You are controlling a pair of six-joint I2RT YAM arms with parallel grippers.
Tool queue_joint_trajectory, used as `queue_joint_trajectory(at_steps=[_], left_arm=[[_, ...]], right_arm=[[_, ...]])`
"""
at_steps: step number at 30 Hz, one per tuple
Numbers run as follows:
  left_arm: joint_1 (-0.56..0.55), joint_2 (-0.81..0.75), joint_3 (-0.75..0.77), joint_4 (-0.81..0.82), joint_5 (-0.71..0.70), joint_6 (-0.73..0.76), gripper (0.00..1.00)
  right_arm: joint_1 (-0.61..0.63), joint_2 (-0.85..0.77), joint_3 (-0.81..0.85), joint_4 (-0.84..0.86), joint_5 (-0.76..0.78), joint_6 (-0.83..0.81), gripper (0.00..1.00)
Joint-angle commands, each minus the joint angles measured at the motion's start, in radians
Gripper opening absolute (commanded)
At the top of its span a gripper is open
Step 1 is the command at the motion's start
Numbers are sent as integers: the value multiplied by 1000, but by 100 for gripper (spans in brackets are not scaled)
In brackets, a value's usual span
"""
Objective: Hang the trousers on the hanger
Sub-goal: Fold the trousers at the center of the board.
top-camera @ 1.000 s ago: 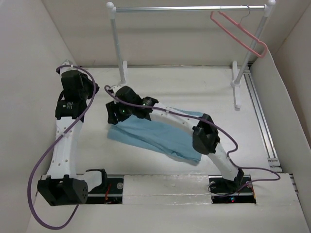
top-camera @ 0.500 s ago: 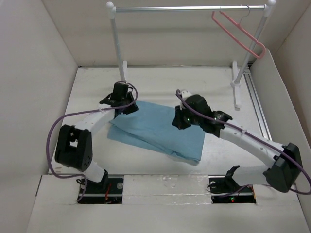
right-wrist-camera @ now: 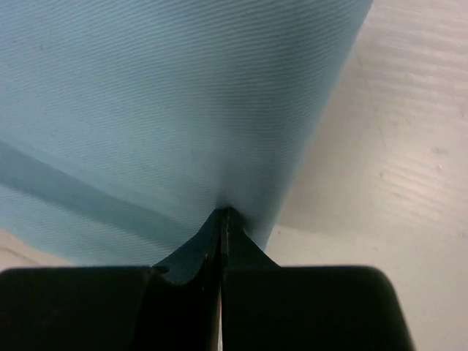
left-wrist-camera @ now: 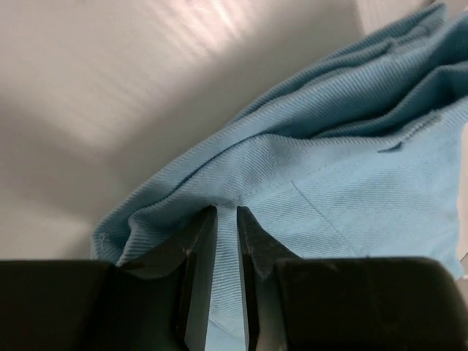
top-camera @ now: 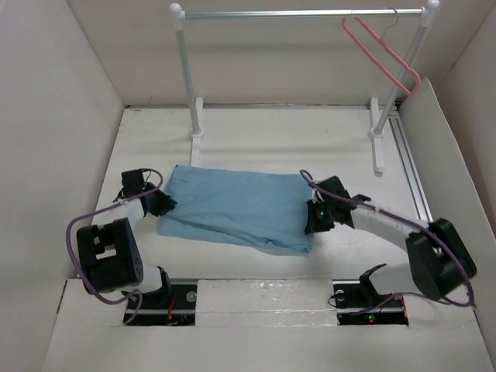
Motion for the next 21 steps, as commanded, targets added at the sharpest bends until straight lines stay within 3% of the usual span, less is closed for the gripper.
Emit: queue_joint_trajectory(at_steps=[1, 5, 10, 13, 16, 17, 21], left_arm=[[32, -79, -25, -58, -60, 12, 16], [16, -186, 52, -106, -40, -30, 17], [-162, -279, 155, -111, -86, -27, 16], [-298, -279, 182, -77, -76, -24, 14], [-446, -187, 234, -77, -108, -22, 11], [-545, -134, 246, -66, -122, -24, 10], [-708, 9, 283, -5, -117, -70, 9]], right_arm=[[-44, 167, 180, 108, -26, -157, 0], [-55, 278, 386, 6, -20, -229, 0], [-43, 105, 400, -93, -40, -210, 0], [18, 12, 281, -57, -74, -138, 0], [55, -36, 111, 17, -82, -41, 0], [55, -73, 68, 38, -88, -18, 0], [55, -141, -127, 156, -36, 69, 0]])
